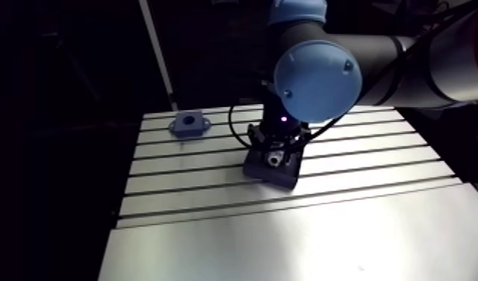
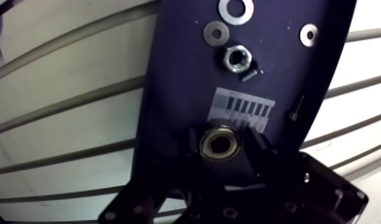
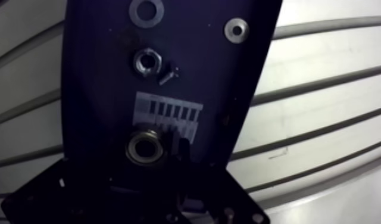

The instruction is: Pick up the bearing and press it into the housing until flush.

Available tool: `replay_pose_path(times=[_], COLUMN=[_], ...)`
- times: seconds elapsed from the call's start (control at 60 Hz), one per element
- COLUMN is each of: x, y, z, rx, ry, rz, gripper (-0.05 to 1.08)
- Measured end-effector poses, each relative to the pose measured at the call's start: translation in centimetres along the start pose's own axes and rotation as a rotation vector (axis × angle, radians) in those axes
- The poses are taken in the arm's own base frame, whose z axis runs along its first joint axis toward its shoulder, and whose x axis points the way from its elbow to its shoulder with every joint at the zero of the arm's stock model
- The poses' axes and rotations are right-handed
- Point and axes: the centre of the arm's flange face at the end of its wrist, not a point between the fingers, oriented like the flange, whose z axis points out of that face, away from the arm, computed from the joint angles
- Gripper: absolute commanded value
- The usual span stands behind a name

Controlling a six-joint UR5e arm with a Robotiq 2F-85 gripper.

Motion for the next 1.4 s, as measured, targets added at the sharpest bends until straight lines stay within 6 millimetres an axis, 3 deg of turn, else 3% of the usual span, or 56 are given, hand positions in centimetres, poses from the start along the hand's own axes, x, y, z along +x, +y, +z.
replay_pose_path(times=[1.0, 1.167, 1.4], x=[0.0, 0.1, 0.2], y=[0.0, 0.1, -0.1], z=[-0.6, -1.8, -4.9], rx=[0.002, 0.003, 0.001], ry=[0.011, 0.030, 0.047], rz=[0.001, 0.001, -0.013], gripper=[0.61, 0.61, 0.63])
